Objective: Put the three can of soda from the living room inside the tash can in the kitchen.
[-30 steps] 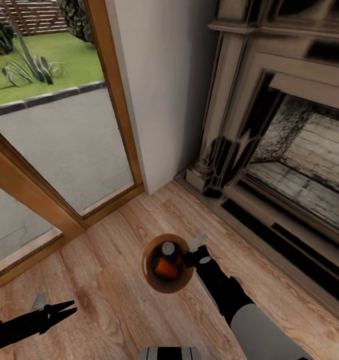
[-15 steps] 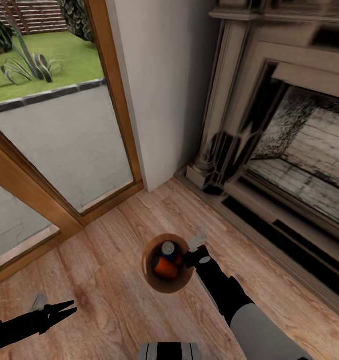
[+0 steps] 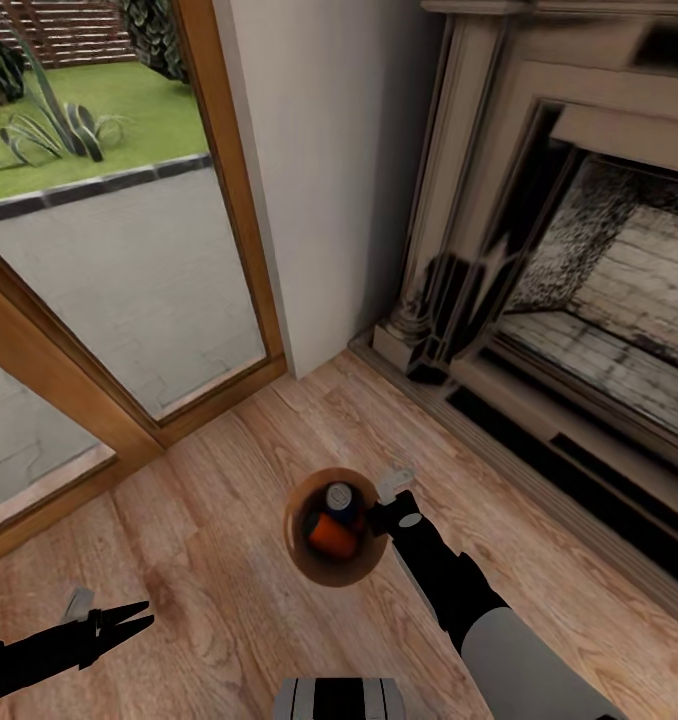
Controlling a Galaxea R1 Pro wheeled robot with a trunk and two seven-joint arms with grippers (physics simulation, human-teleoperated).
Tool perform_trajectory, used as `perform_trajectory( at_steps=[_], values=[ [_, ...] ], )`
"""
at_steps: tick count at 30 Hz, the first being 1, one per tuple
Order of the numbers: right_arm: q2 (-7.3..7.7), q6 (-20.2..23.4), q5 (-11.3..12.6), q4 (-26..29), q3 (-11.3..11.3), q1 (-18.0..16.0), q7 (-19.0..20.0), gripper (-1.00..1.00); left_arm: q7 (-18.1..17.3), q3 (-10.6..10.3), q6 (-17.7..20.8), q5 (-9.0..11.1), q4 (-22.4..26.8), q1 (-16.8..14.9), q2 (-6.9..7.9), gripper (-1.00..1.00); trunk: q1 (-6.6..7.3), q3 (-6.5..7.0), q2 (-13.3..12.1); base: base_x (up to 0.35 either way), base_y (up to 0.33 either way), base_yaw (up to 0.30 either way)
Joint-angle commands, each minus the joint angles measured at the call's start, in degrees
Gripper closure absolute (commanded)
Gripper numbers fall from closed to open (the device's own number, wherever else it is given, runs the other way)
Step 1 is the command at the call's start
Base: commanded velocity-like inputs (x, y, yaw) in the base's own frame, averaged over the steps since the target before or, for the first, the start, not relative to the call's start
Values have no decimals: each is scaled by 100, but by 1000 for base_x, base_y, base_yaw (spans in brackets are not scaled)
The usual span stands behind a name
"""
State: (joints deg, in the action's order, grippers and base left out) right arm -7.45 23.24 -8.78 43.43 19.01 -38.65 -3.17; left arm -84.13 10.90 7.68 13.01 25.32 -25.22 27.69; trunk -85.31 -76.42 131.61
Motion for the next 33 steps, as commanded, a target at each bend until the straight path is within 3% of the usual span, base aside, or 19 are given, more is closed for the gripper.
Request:
perform_trajectory(
  at_steps=[1, 6, 13, 33],
  values=[
    [-2, -4, 34, 7, 0, -2, 33, 100, -1, 0, -1, 0, 1, 0, 0, -100, 1, 1, 0, 0, 0, 0],
    [-3, -4, 34, 7, 4, -2, 34, 100, -6, 0, -3, 0, 2, 0, 0, -100, 1, 1, 0, 0, 0, 0],
    [-2, -4, 34, 7, 11, -2, 34, 100, -7, -6, -3, 1, -1, 0, 0, -100, -153, -125, 281, 0, 0, 0],
    [-3, -4, 34, 5, 15, -2, 34, 100, -7, -9, -4, 1, 0, 0, 0, -100, -241, -197, 442, 0, 0, 0]
  ],
)
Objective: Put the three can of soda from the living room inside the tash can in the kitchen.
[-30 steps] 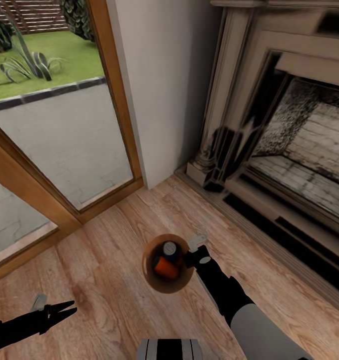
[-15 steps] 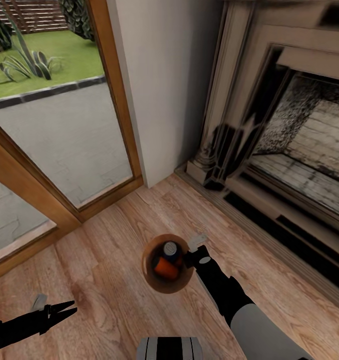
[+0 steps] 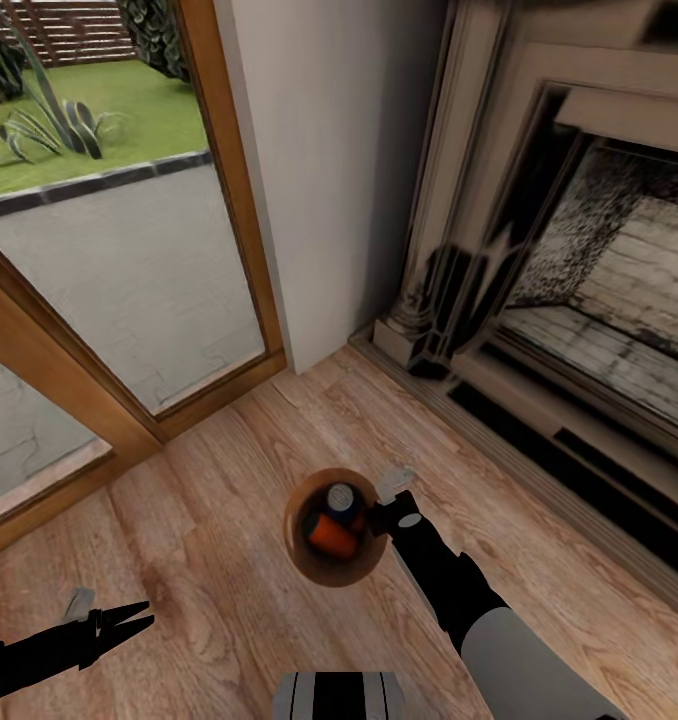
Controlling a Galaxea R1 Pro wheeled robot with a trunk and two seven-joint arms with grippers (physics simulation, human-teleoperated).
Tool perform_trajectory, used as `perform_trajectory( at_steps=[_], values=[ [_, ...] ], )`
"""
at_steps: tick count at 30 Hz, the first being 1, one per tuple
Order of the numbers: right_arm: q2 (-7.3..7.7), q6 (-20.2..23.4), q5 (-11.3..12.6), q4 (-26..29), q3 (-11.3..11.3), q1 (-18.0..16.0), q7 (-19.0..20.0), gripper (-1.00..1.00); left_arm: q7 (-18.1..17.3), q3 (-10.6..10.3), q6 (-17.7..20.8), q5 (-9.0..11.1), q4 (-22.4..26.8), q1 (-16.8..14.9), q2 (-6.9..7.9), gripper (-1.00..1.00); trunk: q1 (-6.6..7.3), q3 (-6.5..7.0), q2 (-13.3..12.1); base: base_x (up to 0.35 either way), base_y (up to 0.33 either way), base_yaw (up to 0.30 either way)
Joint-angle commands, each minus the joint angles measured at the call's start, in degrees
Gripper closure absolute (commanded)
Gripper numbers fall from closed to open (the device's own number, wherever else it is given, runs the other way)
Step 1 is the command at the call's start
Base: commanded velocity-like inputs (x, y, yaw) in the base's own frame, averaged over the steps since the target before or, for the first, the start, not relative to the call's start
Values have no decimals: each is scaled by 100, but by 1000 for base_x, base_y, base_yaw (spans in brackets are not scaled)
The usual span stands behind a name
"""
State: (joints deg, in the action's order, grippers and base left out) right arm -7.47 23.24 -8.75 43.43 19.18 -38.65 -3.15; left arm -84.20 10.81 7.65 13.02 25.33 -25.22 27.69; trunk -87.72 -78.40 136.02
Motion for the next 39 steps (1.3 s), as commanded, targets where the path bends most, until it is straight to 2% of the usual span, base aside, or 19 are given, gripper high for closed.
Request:
perform_trajectory(
  at_steps=[1, 7, 21, 25, 39],
  values=[
    [-1, -3, 31, 5, -2, -2, 32, 100, 0, 0, 0, 0, -1, 0, 0, -100, 1, 0, 0, 0, 0, 0],
    [-2, -3, 31, 3, -2, -2, 33, 100, 0, 0, 0, -1, -1, 0, 0, -100, -109, -89, 201, 0, 0, 0],
    [-3, -3, 31, -2, -2, -2, 28, 100, 0, 1, 0, 0, 1, 0, 0, -100, -109, -89, 201, 0, 0, 0],
    [-6, -3, 31, -2, -2, -2, 32, 100, 0, 0, 0, -1, 1, 0, 0, -100, -197, -161, 361, 0, 0, 0],
    [-6, -3, 32, -2, -2, -2, 30, 100, 0, 2, -9, -1, 0, 0, 0, -100, -197, -161, 361, 0, 0, 0]
  ],
)
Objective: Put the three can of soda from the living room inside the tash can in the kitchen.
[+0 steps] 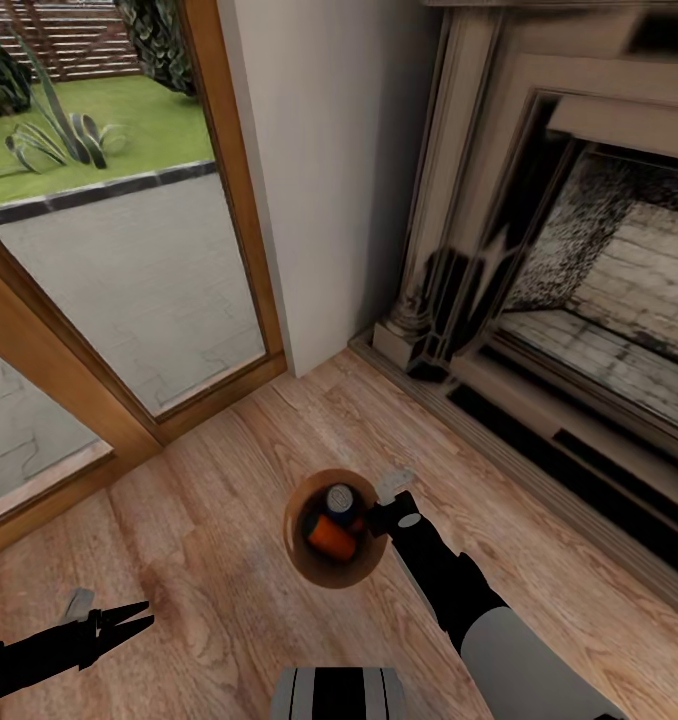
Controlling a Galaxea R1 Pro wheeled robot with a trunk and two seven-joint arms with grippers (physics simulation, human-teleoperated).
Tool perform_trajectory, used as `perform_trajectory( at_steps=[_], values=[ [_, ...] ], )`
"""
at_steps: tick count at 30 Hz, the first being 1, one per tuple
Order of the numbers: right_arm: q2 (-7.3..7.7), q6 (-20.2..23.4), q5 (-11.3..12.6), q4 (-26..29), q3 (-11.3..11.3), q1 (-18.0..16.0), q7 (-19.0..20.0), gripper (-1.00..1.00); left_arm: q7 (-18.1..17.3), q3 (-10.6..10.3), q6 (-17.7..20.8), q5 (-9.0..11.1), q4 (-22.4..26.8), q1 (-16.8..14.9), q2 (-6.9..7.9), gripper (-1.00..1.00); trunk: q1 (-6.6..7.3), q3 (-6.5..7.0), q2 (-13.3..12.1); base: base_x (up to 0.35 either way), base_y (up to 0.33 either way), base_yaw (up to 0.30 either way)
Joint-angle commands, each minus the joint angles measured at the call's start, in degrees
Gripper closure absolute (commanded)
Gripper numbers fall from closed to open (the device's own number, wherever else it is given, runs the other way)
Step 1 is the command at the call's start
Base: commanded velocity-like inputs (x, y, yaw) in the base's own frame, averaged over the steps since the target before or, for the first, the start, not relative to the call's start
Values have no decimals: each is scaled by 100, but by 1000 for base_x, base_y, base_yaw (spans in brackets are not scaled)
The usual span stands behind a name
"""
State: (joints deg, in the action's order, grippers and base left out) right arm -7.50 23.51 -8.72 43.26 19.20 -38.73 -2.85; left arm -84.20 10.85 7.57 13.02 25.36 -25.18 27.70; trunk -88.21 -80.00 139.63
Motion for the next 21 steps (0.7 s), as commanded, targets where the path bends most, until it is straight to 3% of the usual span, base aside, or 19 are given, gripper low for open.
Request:
perform_trajectory(
  at_steps=[1, 12, 16, 21],
  values=[
    [-2, -31, 28, 16, -4, 6, 0, 100, 0, -1, -1, -1, -3, -4, -1, -100, -149, -1, 0, 0, 0, 0],
    [0, -31, 29, 16, -4, 6, 3, 100, 0, 2, -1, -1, -4, -4, -1, -100, -149, -1, 0, 0, 0, 0],
    [-3, -31, 31, 16, -4, 6, 3, 100, 0, -2, 4, -1, -3, -4, -1, -100, -61, 71, -161, 0, 0, 0],
    [-1, -31, 33, 16, -4, 6, 2, 100, 0, -4, 5, -1, -3, -4, -1, -100, -61, 71, -161, 0, 0, 0]
  ],
)
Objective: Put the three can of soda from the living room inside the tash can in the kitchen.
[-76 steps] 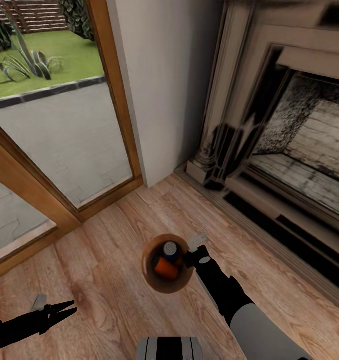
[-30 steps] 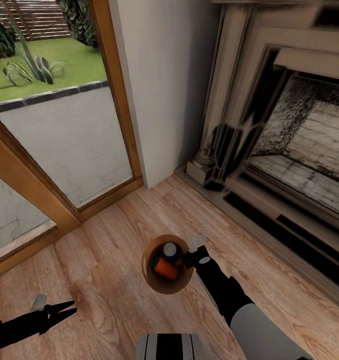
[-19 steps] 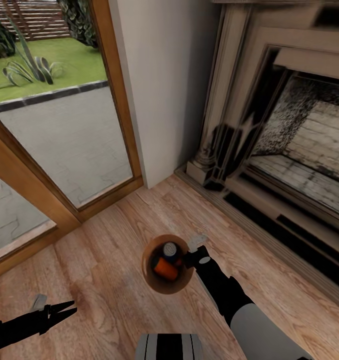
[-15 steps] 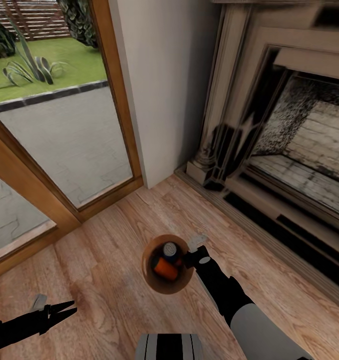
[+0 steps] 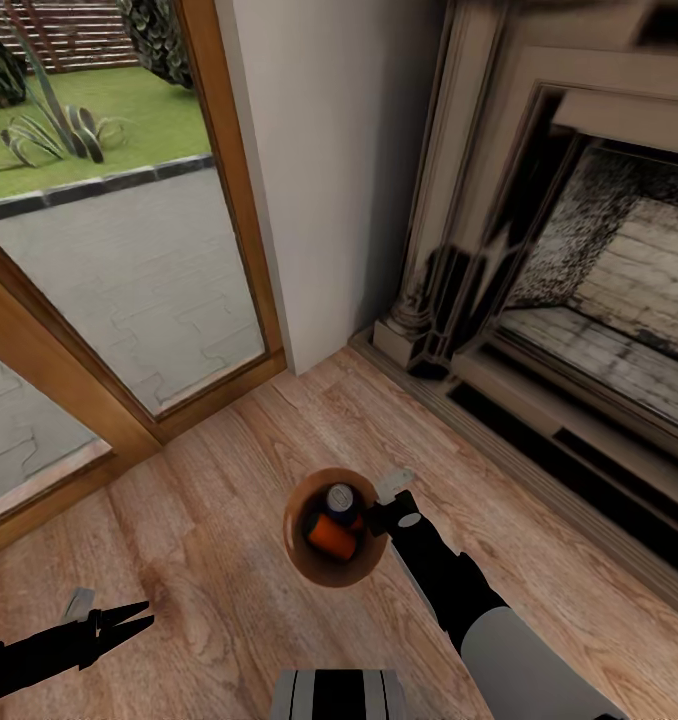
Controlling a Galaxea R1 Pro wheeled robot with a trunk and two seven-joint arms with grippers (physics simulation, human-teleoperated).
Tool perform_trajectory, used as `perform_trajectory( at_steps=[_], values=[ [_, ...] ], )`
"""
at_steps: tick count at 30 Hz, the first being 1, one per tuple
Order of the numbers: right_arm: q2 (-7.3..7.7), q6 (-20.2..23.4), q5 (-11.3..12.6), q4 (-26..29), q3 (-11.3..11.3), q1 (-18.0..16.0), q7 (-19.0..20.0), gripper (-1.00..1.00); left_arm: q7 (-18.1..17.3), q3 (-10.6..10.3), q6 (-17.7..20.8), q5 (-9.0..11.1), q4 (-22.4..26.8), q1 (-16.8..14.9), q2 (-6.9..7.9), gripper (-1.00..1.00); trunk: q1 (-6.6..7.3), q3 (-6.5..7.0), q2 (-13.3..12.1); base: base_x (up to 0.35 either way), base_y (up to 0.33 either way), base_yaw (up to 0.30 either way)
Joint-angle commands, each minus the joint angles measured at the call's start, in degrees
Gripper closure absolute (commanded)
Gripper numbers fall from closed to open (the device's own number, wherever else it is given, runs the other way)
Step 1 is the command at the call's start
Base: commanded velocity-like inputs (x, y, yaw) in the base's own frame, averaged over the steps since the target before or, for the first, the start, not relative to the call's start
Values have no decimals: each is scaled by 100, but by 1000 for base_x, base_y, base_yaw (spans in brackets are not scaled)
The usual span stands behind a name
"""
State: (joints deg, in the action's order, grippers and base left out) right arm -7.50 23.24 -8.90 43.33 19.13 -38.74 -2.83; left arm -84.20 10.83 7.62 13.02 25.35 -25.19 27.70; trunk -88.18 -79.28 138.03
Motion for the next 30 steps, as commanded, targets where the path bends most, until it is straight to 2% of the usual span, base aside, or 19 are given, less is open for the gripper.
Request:
perform_trajectory(
  at_steps=[1, 4, 7, 21, 24, 30],
  values=[
    [-3, -4, 51, 7, 3, 7, 1, 100, 0, -2, 0, -1, -1, -4, -1, -100, -64, -1, 0, 0, 0, 0],
    [-3, -4, 52, 7, 3, 7, 0, 100, 0, -2, 0, -1, 0, -4, -1, -100, -64, -1, 0, 0, 0, 0],
    [-4, -4, 52, 2, 3, 7, -1, 100, 0, -2, 2, -1, -2, -4, -1, -100, 2, 53, -121, 0, 0, 0],
    [-4, -4, 55, 0, 3, 6, -1, 100, 0, -2, -1, 0, -4, -4, -1, -100, 2, 53, -121, 0, 0, 0],
    [-4, -4, 55, 0, 3, 7, -1, 100, 1, -2, 1, -1, -2, -4, -1, -100, -64, -1, 0, 0, 0, 0],
    [-3, -4, 55, 0, 3, 7, -2, 100, 0, -2, 2, -1, -4, -4, -1, -100, -64, -1, 0, 0, 0, 0]
  ],
)
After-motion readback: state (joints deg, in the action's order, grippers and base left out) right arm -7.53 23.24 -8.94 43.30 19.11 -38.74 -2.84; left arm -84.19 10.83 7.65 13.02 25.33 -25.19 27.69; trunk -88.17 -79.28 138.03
